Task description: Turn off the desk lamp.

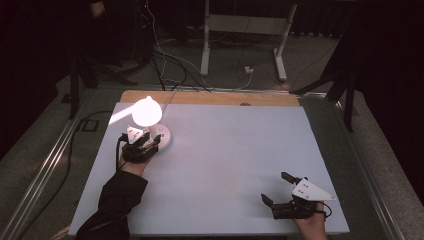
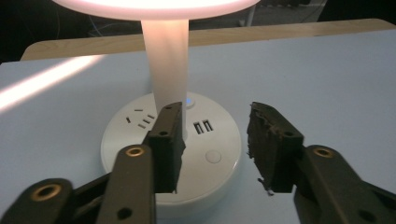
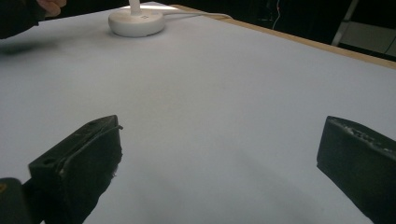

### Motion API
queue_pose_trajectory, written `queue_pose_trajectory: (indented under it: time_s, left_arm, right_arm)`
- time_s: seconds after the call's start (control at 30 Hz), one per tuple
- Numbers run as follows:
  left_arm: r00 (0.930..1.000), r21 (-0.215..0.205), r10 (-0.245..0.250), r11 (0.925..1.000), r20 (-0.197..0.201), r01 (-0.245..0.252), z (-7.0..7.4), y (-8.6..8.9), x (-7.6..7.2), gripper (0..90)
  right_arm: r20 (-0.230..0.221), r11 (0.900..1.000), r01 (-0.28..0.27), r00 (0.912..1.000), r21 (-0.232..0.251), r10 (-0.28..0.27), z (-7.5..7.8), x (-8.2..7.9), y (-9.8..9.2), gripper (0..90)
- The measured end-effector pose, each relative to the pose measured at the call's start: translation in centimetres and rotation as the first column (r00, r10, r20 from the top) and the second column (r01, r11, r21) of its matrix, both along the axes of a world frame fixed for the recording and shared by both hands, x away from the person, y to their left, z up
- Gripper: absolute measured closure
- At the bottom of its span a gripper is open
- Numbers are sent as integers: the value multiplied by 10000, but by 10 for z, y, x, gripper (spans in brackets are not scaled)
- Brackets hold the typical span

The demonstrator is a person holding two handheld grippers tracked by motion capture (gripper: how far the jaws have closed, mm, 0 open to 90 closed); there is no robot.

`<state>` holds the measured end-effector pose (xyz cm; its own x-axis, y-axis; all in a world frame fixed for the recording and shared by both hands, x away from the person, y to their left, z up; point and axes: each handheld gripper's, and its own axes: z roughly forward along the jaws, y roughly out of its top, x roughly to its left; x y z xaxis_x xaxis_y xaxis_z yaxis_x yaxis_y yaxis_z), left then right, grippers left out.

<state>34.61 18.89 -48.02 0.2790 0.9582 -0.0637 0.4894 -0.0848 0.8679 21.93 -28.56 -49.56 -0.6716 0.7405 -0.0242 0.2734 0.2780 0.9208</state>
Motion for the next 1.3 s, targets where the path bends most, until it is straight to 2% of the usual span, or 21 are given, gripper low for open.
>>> queue_pose_trajectory:
  time_s: [0.1, 0.3, 0.43, 0.63, 0.7, 0.93, 1.17, 1.3]
  left_arm:
    - [10000, 40, -35, 10000, -64, 36, -2, -1, 1, 678]
    - [9994, 171, -218, 9996, -250, 222, -5, -8, 4, 745]
    - [9993, 317, -156, 9994, -340, 167, -7, -11, 6, 812]
    - [9989, 426, -139, 9990, -438, 157, -12, -13, 10, 860]
    - [9986, 591, -146, 9981, -508, 176, -13, -14, 11, 886]
    - [9978, 893, -66, 9959, -657, 125, -18, -17, 15, 900]
    - [9980, 1255, -148, 9918, -614, 224, -22, -21, 17, 900]
    - [9980, 1286, -143, 9915, -614, 221, -24, -21, 18, 900]
  right_arm:
    - [-23, 10000, 5, 10000, -12, -5, 0, 0, 0, 0]
    - [-25, 10000, 1, 10000, -8, -1, 0, 0, 0, 0]
    - [-48, 10000, 6, 10000, 18, -6, 0, 0, 0, 0]
    - [-45, 10000, 11, 10000, 29, -11, 0, 0, 0, 0]
    - [-40, 10000, -3, 10000, -8, 3, 0, 0, 0, 0]
    - [-41, 10000, 11, 10000, 9, -11, 0, 0, 0, 0]
    - [-60, 10000, 7, 10000, -19, -7, -1, 0, 0, 0]
    - [-51, 10000, 7, 10000, -10, -7, 0, 0, -1, 0]
